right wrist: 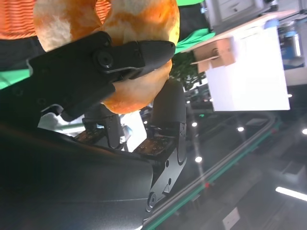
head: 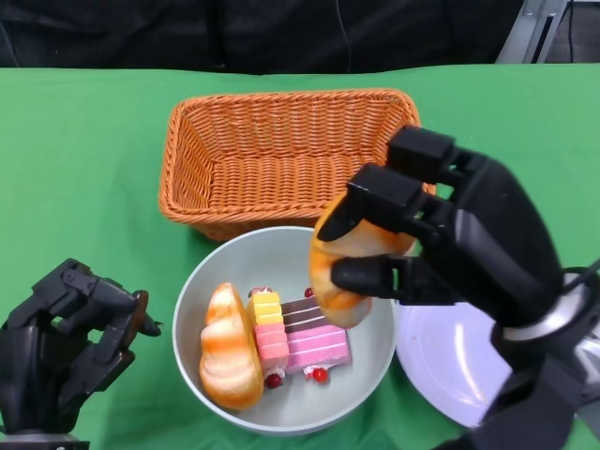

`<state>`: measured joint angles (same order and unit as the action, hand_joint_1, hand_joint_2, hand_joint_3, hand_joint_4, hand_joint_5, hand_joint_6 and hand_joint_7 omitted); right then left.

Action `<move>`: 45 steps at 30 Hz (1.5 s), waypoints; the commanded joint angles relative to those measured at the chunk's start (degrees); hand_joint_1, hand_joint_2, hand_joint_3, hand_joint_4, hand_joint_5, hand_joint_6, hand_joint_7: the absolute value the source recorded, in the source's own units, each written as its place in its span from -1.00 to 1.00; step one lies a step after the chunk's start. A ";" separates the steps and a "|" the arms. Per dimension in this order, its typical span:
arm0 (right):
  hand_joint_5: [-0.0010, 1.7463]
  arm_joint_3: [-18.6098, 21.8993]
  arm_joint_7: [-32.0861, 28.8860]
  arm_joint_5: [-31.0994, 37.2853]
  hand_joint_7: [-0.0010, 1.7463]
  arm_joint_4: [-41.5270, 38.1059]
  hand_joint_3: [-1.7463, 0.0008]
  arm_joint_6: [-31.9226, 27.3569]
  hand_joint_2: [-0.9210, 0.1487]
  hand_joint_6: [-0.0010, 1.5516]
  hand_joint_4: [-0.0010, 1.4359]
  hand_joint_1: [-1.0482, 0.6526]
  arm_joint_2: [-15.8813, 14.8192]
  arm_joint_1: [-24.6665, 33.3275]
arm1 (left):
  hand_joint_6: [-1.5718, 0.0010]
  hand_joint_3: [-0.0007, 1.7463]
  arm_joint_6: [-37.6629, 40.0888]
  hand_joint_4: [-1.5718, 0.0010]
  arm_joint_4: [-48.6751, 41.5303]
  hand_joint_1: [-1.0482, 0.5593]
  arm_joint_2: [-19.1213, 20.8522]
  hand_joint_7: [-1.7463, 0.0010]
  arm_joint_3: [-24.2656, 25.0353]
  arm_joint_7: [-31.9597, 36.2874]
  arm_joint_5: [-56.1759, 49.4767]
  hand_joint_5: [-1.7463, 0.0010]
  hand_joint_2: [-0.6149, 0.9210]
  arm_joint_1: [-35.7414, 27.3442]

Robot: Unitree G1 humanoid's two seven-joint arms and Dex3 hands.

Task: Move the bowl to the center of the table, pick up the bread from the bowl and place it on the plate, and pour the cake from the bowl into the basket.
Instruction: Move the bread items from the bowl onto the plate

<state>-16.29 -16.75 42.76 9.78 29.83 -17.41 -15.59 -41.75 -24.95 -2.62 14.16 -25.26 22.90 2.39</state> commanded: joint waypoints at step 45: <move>0.99 4.29 -14.80 3.88 0.26 -39.58 0.55 7.83 -0.86 0.08 0.05 0.15 -7.69 6.26 | -0.06 -0.25 -0.94 -0.05 1.27 0.19 0.59 -0.47 0.87 2.98 -2.41 -0.80 0.75 2.42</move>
<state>-11.46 -30.81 46.42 -28.33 37.56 -24.13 -8.46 -42.41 -24.31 -2.50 15.09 -22.96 20.72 5.65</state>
